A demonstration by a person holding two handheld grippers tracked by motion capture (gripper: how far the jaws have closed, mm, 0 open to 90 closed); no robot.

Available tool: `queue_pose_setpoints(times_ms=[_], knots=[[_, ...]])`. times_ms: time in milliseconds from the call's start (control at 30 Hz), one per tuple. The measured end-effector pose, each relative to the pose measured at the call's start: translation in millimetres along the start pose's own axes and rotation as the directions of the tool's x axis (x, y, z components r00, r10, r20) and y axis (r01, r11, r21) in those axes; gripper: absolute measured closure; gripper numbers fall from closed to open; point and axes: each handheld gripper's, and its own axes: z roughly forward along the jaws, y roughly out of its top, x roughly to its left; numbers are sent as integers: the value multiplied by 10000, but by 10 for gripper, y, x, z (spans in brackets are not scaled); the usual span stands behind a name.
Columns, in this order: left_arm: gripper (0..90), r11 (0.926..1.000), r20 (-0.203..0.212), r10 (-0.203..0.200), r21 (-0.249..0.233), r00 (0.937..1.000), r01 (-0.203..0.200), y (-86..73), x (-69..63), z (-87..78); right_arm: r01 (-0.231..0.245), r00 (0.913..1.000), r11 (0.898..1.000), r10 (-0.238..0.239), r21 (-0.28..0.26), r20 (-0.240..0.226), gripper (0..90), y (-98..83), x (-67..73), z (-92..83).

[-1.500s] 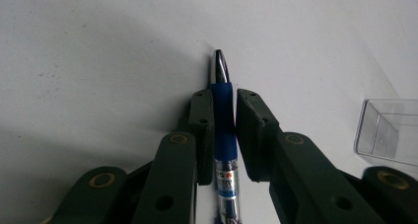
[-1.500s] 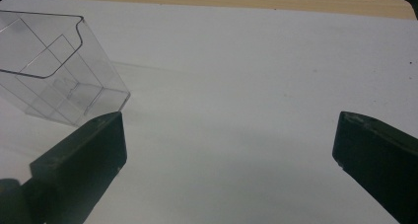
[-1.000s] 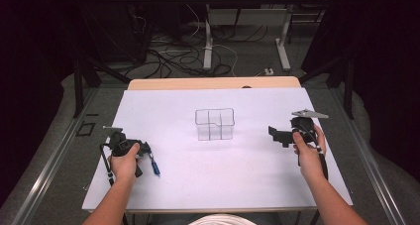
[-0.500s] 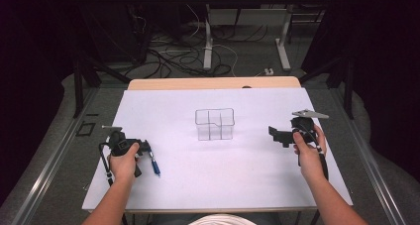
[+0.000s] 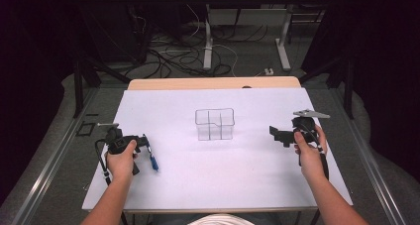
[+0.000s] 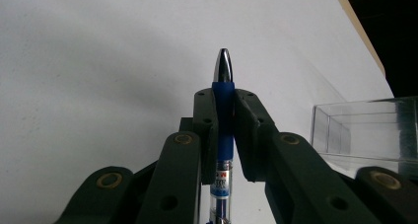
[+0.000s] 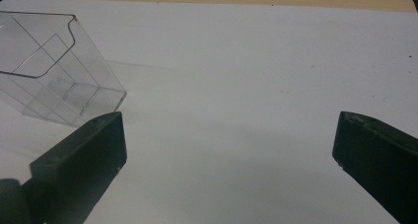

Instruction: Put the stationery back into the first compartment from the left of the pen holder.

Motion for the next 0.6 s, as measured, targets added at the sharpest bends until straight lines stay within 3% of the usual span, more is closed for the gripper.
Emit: queue_pose_setpoints(times_ms=[67, 133, 300, 400, 433, 500, 600], knots=[[802, 9992, -102, 406, 12, 9991, -406, 5, -21, -25, -41, 10000, 10000, 41, 22, 11, 0, -3, -16, 4], [802, 9978, -176, 597, -286, 9981, -602, -4, -58, -27, -107, 9999, 9999, 107, 53, -5, 0, -10, -24, 6], [802, 9862, -409, 1482, -685, 9881, -1507, -16, -156, -50, -196, 9998, 9998, 196, 22, 1, 0, -13, -28, -15], [802, 9725, -598, 2134, -821, 9751, -2178, -27, -228, -66, -179, 9998, 9998, 179, -7, 8, 0, -15, -34, -24], [802, 9711, -636, 2156, -904, 9744, -2207, -34, -262, -67, -112, 9999, 9999, 112, -16, 47, 0, -15, -41, -24], [802, 9619, -582, 2494, -1002, 9667, -2542, -37, -314, -70, -173, 9998, 9998, 173, 7, 55, 0, -16, -37, -24], [802, 9448, -615, 3004, -1179, 9518, -3058, -48, -405, -73, -48, 10000, 10000, 49, -37, 73, 0, -12, -35, -24]])
